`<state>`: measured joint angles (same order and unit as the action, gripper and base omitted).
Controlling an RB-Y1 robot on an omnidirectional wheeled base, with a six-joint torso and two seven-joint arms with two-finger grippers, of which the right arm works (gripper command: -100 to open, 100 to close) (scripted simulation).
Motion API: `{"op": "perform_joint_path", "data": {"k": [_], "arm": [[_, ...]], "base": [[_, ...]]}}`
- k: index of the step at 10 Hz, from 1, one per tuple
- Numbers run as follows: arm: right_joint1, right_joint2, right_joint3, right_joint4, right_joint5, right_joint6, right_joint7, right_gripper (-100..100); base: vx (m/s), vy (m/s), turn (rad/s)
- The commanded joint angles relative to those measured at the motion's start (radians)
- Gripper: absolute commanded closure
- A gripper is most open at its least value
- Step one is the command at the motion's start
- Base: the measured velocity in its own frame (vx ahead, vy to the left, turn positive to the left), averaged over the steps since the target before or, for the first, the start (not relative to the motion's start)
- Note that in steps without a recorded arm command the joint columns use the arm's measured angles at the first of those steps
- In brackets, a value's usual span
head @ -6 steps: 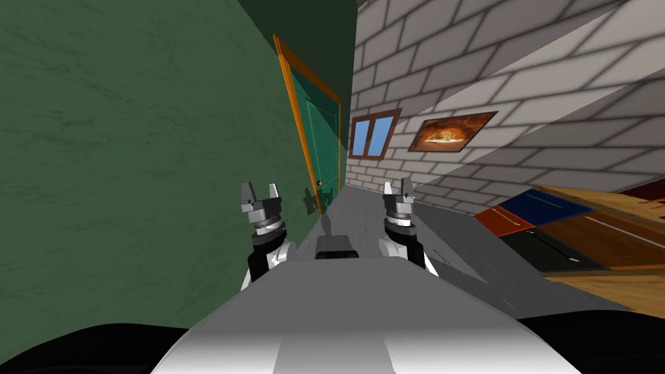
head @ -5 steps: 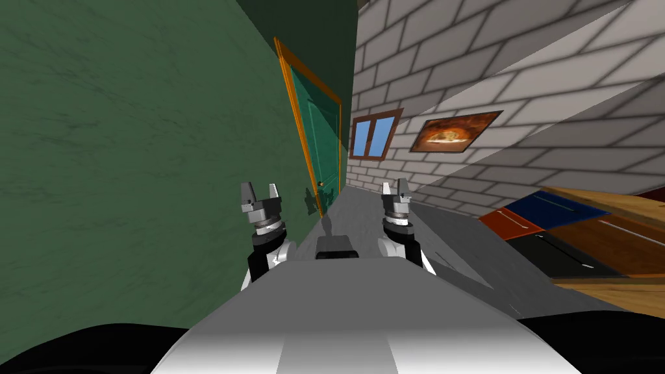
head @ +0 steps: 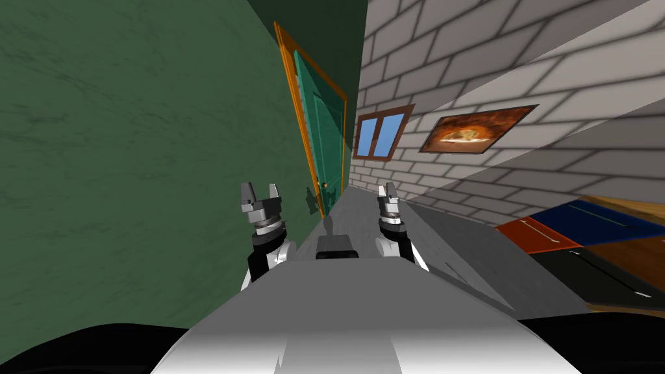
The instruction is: Pull the door open
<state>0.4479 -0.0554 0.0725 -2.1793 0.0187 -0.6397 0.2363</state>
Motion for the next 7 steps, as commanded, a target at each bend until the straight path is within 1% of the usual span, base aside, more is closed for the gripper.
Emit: {"op": "perform_joint_path", "data": {"k": [1, 7], "arm": [[-0.01, -0.005, -0.002, 0.031, 0.009, -0.005, 0.023, -100], [-0.066, -0.014, -0.005, 0.182, 0.059, -0.024, 0.129, -100]], "base": [[0.095, -0.025, 0.087], [0.088, -0.033, 0.098]]}}
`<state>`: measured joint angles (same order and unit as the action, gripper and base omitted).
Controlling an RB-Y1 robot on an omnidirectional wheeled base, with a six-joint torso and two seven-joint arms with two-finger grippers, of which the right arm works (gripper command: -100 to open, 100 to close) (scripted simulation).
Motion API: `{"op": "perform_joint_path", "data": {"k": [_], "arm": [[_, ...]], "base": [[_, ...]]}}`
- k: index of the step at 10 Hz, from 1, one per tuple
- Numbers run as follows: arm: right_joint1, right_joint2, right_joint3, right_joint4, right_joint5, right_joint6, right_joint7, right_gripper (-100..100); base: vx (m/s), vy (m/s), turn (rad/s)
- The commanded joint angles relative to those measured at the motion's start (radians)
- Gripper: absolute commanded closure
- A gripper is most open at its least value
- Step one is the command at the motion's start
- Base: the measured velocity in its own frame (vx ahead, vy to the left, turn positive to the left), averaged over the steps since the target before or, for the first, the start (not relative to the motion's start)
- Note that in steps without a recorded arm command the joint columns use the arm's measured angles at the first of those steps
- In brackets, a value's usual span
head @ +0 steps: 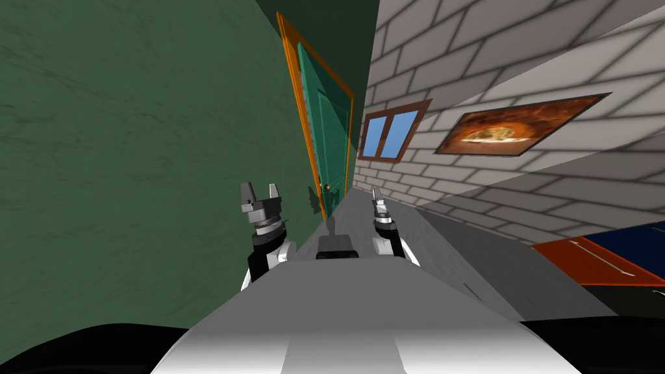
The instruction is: Pull the door open
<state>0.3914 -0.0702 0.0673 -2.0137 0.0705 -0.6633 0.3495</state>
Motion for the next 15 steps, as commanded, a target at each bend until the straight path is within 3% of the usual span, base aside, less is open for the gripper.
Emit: {"op": "perform_joint_path", "data": {"k": [1, 8, 9, 14, 15], "arm": [[-0.02, -0.001, 0.0, 0.045, 0.016, -0.004, 0.036, -100], [-0.1, -0.006, -0.004, 0.256, 0.087, -0.031, 0.188, -100], [-0.1, -0.006, -0.004, 0.263, 0.087, -0.031, 0.188, -100], [-0.162, -0.004, -0.007, 0.428, 0.142, -0.052, 0.307, -100], [-0.162, -0.004, -0.007, 0.433, 0.142, -0.052, 0.307, -100]], "base": [[0.082, -0.037, 0.121], [0.097, -0.046, 0.124], [0.054, -0.036, 0.04], [0.076, -0.043, 0.128], [0.058, -0.044, 0.031]]}}
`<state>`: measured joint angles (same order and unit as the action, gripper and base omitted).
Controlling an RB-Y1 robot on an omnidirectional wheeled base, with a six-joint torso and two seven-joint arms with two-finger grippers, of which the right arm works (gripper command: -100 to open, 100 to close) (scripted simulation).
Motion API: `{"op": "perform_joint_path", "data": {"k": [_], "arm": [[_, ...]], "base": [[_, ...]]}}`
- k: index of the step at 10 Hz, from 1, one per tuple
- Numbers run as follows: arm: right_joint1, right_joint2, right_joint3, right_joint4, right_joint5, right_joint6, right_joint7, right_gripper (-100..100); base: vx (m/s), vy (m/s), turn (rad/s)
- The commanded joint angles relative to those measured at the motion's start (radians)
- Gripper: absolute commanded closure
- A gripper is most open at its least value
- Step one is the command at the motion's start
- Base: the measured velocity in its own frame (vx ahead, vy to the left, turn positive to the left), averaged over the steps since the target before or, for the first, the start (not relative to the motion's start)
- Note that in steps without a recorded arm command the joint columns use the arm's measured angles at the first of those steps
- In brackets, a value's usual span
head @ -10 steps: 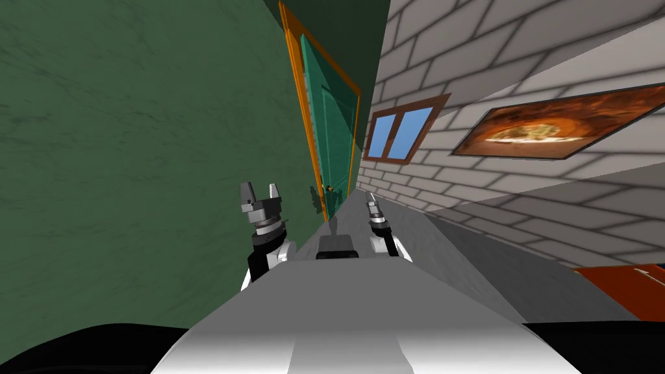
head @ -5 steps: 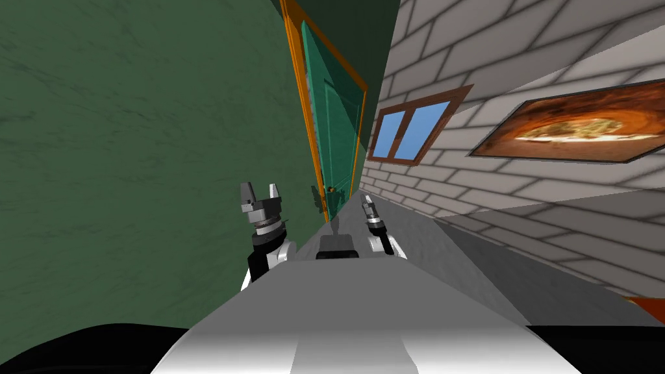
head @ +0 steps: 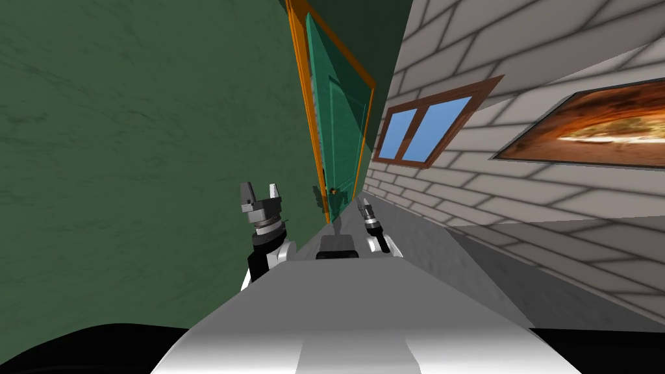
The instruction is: Pull the door open
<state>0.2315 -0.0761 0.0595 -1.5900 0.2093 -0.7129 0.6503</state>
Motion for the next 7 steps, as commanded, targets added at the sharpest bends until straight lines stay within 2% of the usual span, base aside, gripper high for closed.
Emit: {"op": "perform_joint_path", "data": {"k": [1, 4, 5, 7], "arm": [[-0.015, 0.003, 0.0, 0.044, 0.014, -0.007, 0.03, -100], [-0.053, 0.008, -0.002, 0.136, 0.047, -0.019, 0.103, -100], [-0.053, 0.008, -0.002, 0.147, 0.047, -0.019, 0.103, -100], [-0.079, 0.011, -0.003, 0.216, 0.07, -0.027, 0.151, -100]], "base": [[0.045, -0.036, 0.069], [0.074, -0.055, 0.144], [0.06, -0.037, 0.038], [0.057, -0.042, 0.092]]}}
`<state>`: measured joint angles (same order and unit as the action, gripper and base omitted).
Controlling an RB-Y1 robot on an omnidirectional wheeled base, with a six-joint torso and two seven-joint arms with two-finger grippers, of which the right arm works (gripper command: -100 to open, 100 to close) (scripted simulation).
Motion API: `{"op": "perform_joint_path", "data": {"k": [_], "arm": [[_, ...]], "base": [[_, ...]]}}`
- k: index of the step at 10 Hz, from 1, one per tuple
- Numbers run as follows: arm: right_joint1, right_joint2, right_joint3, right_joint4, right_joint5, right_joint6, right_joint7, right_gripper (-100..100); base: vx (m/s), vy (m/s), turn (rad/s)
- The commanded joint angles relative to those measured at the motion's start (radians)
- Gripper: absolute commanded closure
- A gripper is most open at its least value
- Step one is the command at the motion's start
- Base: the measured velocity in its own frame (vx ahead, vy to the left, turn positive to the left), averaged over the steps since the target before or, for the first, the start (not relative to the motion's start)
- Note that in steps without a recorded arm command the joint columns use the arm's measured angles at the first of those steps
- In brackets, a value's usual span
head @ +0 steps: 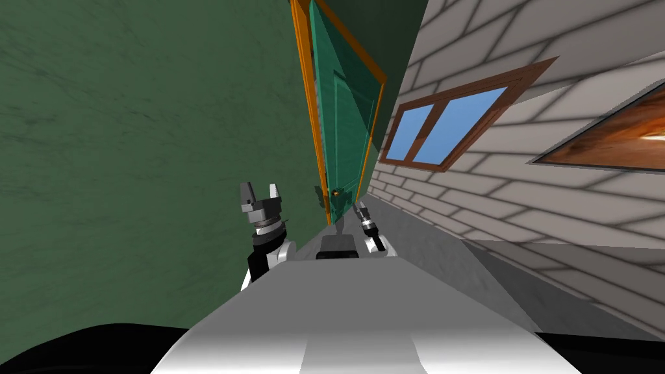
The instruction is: Pull the door open
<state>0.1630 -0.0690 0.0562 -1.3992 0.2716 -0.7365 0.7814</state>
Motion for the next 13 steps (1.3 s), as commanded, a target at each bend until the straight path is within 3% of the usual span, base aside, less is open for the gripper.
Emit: {"op": "perform_joint_path", "data": {"k": [1, 5, 13], "arm": [[-0.023, 0.007, -0.001, 0.05, 0.018, -0.008, 0.043, -100], [-0.047, 0.012, -0.002, 0.126, 0.04, -0.016, 0.09, -100], [-0.138, 0.041, -0.007, 0.372, 0.12, -0.045, 0.262, -100]], "base": [[0.081, -0.054, 0.163], [0.054, -0.04, 0.077], [0.074, -0.058, 0.112]]}}
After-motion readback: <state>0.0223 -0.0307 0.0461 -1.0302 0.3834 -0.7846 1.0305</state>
